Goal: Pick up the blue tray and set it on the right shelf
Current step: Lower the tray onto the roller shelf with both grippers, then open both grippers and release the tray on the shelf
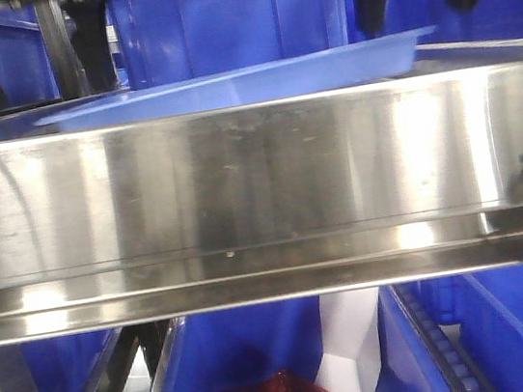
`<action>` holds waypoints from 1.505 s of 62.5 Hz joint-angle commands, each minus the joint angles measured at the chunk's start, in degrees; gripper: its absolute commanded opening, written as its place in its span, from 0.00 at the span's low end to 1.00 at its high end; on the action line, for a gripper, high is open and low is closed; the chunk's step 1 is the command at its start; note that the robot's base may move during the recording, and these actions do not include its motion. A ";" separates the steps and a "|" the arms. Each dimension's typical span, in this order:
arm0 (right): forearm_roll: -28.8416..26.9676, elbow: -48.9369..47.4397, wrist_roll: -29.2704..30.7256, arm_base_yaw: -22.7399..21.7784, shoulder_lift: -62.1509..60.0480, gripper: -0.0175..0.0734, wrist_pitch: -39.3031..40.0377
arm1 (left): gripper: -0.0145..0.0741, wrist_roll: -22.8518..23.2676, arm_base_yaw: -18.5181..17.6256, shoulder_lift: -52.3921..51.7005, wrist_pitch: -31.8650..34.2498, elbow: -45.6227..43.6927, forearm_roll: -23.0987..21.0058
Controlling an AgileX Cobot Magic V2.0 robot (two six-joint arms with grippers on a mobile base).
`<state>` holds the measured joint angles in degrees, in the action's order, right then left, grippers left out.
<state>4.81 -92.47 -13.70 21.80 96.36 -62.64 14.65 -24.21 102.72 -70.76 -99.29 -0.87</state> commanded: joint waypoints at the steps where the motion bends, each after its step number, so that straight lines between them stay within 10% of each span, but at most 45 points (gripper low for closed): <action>1: 0.82 -1.33 0.00 -0.04 -6.80 0.71 2.33 | 0.79 -0.39 -1.73 -6.48 0.79 -1.21 0.87; 14: 0.82 6.09 0.30 0.02 -18.78 0.26 7.39 | 0.55 -0.17 -7.39 -18.29 9.32 6.77 4.92; 28: 0.82 21.12 1.35 0.02 -35.59 0.25 17.00 | 0.10 -0.17 -12.01 -34.55 21.26 22.42 4.92; 59: 1.22 60.05 6.34 0.02 -77.10 0.25 41.44 | 0.11 -0.17 -12.58 -81.72 42.50 61.80 4.82; 94: 1.22 68.22 6.34 0.02 -87.97 0.25 49.32 | 0.11 -0.28 -12.58 -95.03 42.39 66.66 5.43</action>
<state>5.41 -22.79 -8.14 21.80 7.79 -19.01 14.54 -36.23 6.95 -33.98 -31.35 4.24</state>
